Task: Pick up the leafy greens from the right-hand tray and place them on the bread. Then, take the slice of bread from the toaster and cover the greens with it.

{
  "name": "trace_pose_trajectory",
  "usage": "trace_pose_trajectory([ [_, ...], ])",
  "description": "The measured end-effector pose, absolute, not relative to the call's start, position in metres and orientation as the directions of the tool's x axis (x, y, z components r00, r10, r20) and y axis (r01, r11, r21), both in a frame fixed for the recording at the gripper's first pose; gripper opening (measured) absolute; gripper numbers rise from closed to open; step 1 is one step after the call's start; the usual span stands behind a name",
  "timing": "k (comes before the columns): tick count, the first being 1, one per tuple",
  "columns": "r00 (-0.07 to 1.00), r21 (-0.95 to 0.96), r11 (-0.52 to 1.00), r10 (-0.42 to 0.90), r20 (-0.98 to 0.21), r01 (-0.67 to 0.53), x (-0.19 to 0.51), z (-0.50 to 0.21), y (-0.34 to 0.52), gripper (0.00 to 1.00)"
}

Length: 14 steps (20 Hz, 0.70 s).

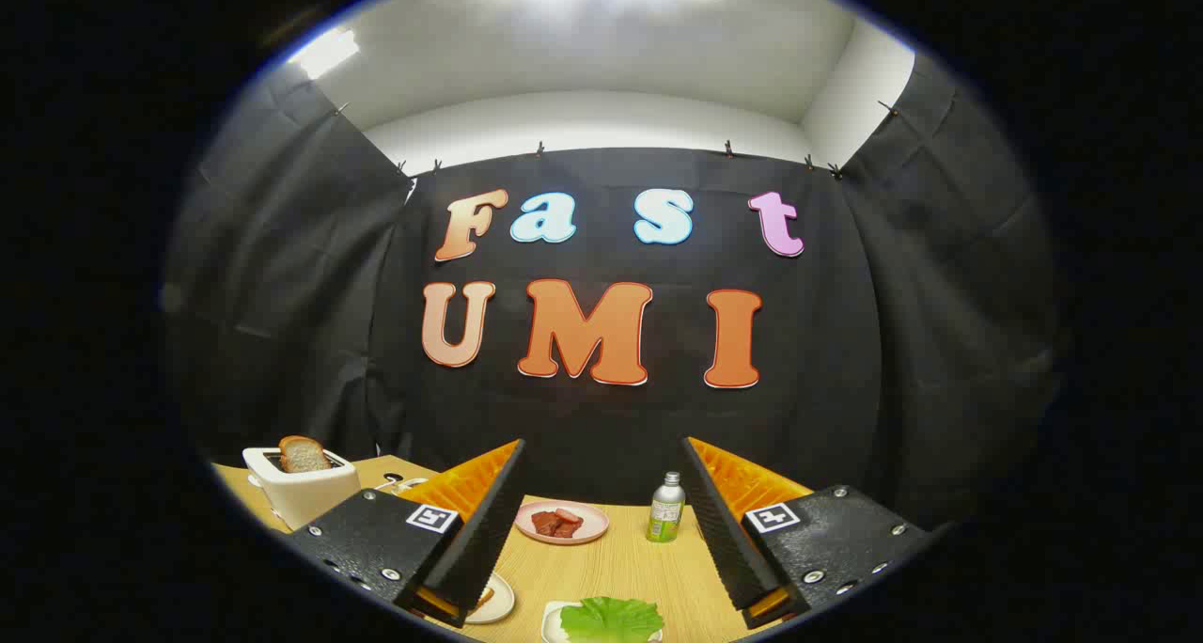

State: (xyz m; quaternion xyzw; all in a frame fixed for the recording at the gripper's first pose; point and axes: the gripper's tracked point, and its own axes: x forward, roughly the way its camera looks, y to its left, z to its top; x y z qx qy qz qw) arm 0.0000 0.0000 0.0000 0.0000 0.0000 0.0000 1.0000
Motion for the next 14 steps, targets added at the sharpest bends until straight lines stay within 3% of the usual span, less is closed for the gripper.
trace_pose_trajectory([
  [14, 0.999, 0.004, 0.999, 0.032, 0.008, -0.032, 0.004, 0.005, 0.012, 0.95],
])
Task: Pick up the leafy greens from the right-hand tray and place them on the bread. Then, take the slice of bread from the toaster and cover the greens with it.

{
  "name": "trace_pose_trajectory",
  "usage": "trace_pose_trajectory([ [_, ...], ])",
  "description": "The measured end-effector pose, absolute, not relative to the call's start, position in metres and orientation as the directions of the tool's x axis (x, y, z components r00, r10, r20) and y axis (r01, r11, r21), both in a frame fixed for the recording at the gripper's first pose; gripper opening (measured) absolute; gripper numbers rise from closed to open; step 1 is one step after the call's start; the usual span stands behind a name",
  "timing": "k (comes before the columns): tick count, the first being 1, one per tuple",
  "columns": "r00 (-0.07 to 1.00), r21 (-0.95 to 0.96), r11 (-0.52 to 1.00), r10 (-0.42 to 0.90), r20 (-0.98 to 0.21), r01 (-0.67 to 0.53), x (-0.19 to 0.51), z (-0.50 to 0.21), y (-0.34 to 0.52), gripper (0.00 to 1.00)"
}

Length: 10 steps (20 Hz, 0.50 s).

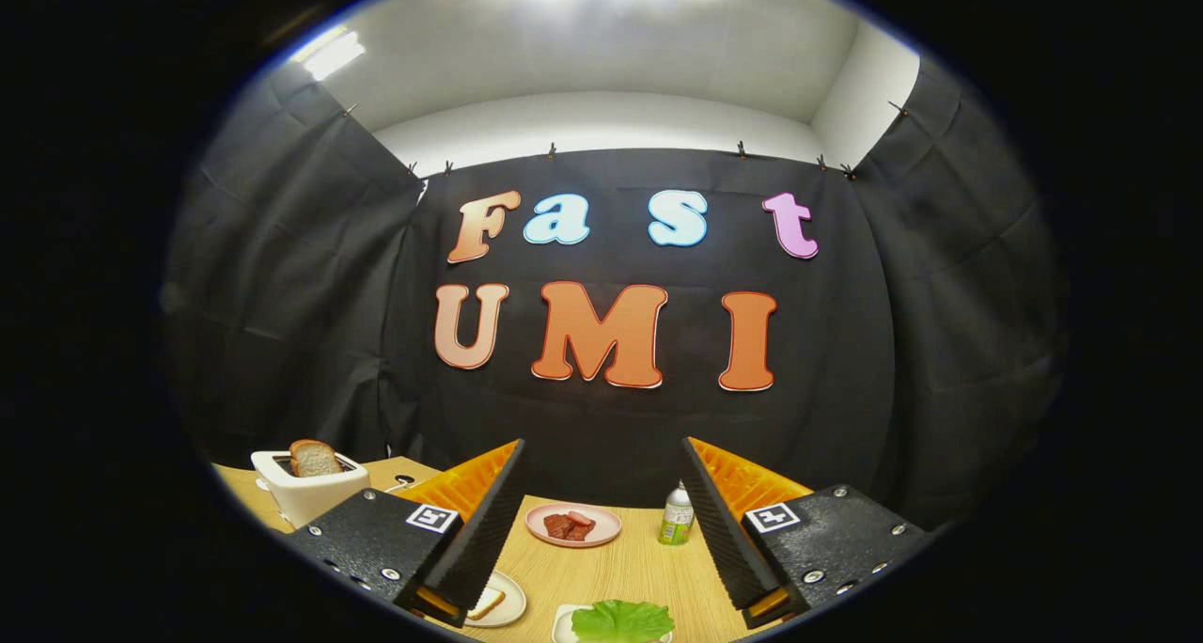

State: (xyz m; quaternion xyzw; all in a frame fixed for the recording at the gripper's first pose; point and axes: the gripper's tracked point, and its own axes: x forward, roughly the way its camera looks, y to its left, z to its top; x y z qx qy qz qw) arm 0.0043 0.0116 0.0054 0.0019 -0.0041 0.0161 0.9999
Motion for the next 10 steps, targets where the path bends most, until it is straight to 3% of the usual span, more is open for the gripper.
trace_pose_trajectory([
  [10, 0.996, 0.04, 0.999, 0.035, -0.085, -0.032, 0.009, -0.015, 0.002, 0.97],
])
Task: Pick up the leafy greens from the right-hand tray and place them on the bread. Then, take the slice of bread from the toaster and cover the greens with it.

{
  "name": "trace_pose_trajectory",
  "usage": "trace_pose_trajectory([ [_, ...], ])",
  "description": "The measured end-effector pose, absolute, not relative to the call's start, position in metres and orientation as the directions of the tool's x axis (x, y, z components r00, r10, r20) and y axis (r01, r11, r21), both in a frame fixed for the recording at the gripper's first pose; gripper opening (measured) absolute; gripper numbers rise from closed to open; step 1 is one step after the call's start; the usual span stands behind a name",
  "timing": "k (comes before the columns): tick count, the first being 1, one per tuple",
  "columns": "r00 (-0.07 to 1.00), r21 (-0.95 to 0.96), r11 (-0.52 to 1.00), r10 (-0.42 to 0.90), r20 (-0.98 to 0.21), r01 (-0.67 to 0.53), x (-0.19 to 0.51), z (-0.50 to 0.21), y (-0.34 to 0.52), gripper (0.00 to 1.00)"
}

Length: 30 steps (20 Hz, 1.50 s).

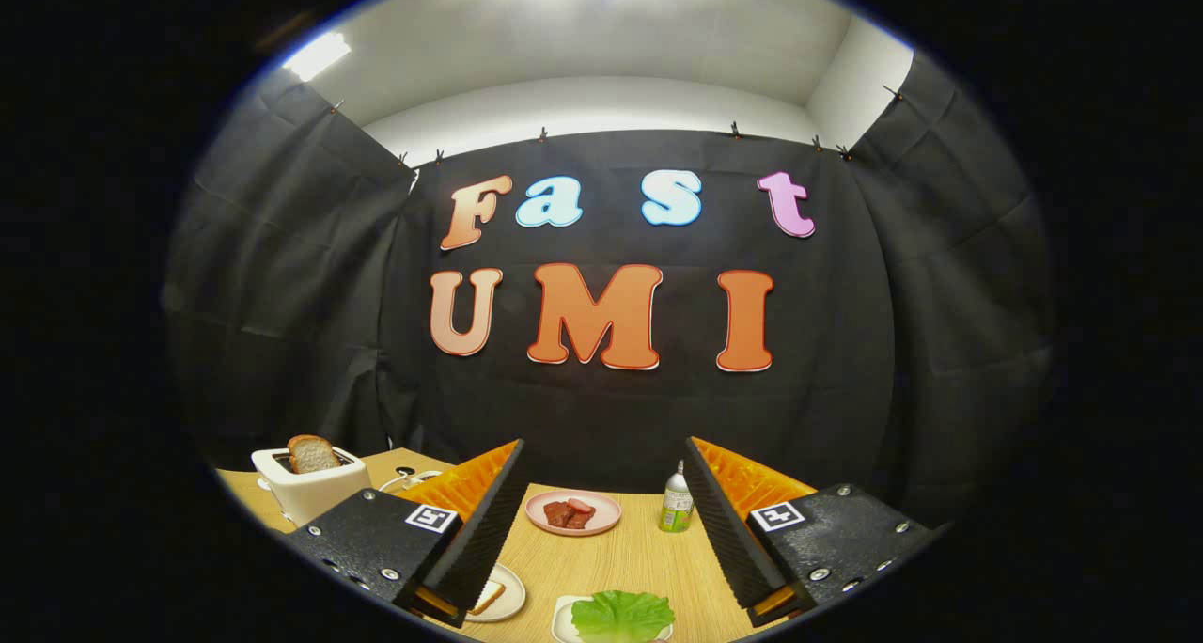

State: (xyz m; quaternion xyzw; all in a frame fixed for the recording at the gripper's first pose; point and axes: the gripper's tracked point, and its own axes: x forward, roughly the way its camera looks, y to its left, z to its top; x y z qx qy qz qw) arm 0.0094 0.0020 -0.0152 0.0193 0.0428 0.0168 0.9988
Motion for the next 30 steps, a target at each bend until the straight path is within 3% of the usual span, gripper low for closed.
trace_pose_trajectory([
  [11, 0.877, 0.105, 0.993, 0.099, -0.471, -0.056, 0.01, -0.12, 0.003, 0.98],
  [18, 0.671, 0.17, 0.984, 0.155, -0.726, -0.043, -0.005, -0.208, 0.008, 0.98],
  [30, 0.36, 0.152, 0.985, 0.171, -0.917, -0.08, -0.026, -0.302, 0.009, 0.96],
])
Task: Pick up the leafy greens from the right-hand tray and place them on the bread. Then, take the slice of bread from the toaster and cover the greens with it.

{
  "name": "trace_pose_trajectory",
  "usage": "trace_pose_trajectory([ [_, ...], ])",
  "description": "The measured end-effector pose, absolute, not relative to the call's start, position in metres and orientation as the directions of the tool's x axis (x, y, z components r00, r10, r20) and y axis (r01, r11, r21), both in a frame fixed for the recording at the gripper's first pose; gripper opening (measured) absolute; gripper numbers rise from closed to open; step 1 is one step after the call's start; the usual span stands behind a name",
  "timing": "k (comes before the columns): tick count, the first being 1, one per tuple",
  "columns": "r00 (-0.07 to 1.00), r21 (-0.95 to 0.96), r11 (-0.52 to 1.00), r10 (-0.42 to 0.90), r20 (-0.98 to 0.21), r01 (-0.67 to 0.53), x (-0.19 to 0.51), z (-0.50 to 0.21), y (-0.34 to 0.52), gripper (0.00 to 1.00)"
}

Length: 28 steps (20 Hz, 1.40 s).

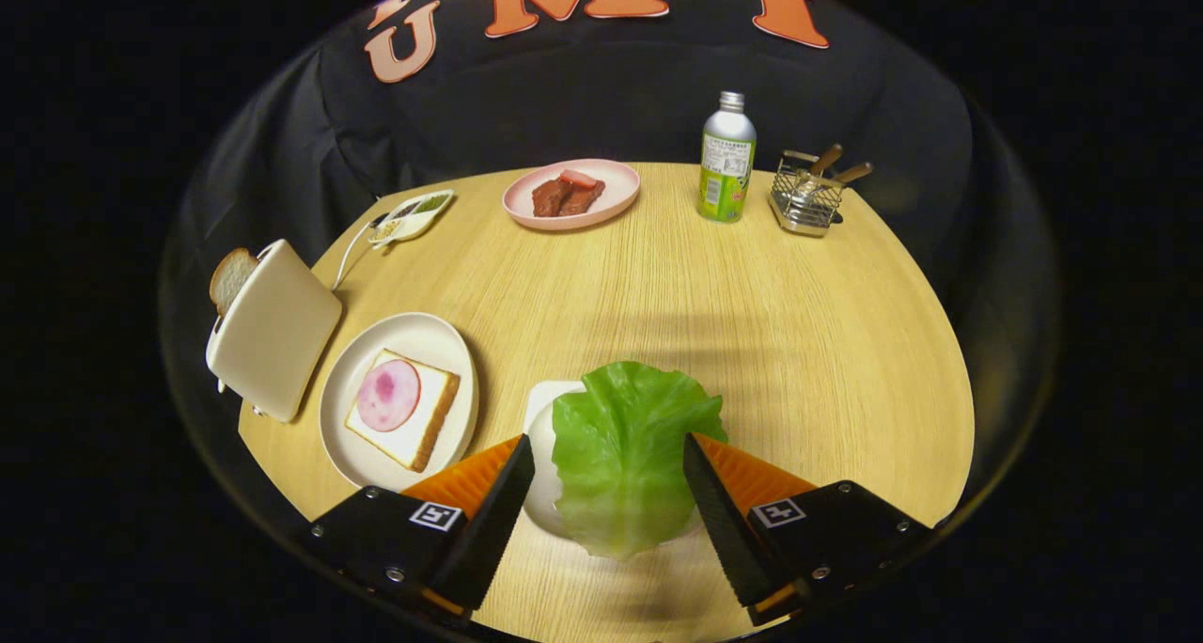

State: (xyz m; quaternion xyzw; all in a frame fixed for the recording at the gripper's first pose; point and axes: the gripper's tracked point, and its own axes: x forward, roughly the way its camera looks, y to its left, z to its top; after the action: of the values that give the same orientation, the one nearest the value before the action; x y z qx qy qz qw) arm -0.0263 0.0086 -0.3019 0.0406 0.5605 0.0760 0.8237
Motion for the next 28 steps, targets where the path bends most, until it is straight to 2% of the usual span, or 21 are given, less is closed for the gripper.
trace_pose_trajectory([
  [7, 0.252, 0.129, 0.988, 0.147, -0.957, -0.084, -0.035, -0.34, 0.006, 0.95],
  [11, 0.25, 0.109, 0.992, 0.123, -0.961, -0.069, -0.033, -0.348, 0.0, 0.84],
  [17, 0.31, 0.069, 0.995, 0.089, -0.947, -0.072, -0.026, -0.35, -0.009, 0.39],
  [18, 0.321, 0.074, 0.995, 0.091, -0.943, -0.064, -0.025, -0.35, -0.01, 0.26],
  [20, 0.334, 0.083, 0.996, 0.093, -0.938, -0.044, -0.023, -0.35, -0.008, 0.09],
  [22, 0.347, 0.105, 0.994, 0.11, -0.931, -0.033, -0.023, -0.347, -0.005, 0.02],
  [28, 0.458, 0.211, 0.977, 0.198, -0.866, -0.023, -0.008, -0.306, 0.016, 0.01],
])
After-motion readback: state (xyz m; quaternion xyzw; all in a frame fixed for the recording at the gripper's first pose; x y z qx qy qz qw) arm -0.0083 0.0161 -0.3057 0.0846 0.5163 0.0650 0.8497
